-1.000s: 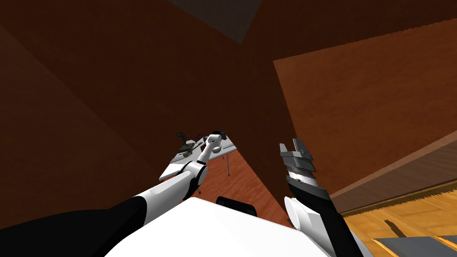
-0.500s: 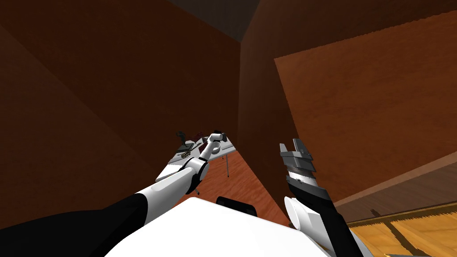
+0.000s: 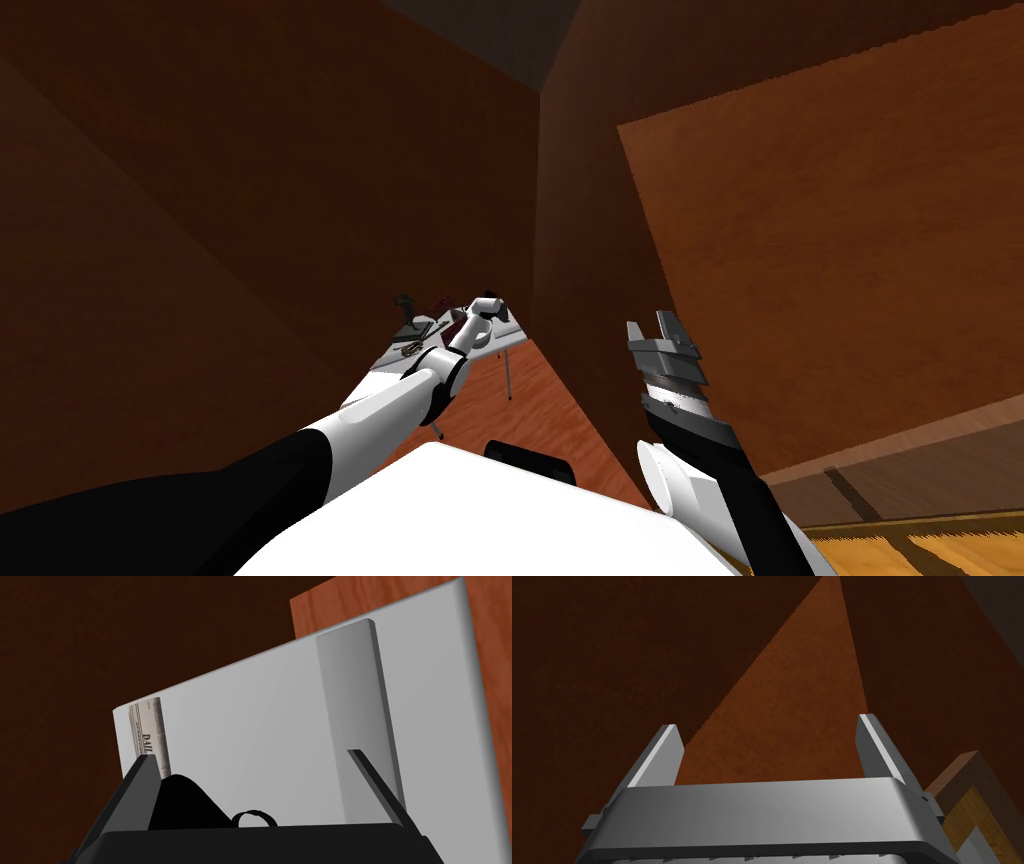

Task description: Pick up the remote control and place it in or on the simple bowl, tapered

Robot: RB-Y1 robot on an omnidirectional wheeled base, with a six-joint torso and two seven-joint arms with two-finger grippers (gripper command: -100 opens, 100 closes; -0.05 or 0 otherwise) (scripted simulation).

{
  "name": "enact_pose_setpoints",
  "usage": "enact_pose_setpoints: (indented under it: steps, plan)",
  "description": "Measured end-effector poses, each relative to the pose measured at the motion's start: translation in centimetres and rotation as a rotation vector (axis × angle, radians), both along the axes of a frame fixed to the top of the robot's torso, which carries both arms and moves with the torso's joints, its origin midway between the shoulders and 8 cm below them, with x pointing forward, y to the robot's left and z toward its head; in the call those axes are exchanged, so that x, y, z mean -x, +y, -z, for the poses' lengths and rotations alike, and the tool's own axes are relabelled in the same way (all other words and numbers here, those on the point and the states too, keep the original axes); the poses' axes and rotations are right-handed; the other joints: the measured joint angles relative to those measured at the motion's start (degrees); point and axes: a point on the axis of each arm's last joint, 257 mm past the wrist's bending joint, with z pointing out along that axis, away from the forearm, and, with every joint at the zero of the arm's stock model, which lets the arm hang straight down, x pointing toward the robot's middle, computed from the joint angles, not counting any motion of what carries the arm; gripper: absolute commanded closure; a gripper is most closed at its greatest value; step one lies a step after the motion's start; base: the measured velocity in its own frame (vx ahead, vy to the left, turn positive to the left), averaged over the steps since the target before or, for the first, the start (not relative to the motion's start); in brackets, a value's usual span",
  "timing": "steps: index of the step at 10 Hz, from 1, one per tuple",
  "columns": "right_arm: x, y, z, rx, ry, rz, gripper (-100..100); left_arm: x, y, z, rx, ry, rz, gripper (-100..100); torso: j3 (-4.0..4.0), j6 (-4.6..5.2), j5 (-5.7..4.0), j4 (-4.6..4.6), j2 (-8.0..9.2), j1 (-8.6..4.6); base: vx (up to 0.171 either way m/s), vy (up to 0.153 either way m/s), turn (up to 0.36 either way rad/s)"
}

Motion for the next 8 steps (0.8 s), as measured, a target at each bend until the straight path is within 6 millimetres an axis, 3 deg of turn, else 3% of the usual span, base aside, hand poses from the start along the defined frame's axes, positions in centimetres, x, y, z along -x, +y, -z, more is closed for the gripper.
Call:
enact_pose_setpoints:
  steps: [4,8]
  plan:
    - [0.0,0.0,0.0,0.0,0.0,0.0,0,1.2,0.1,2.5,-0.021,0.133,-0.013,-100,-0.07,0.0,0.0,-0.01,-0.13,0.0,0.076,-0.041,0.034]
    - [0.0,0.0,0.0,0.0,0.0,0.0,0,4.0,1.5,5.7,-0.051,0.304,-0.038,-100,-0.06,-0.01,0.01,-0.02,-0.12,0.03,0.082,-0.042,0.03]
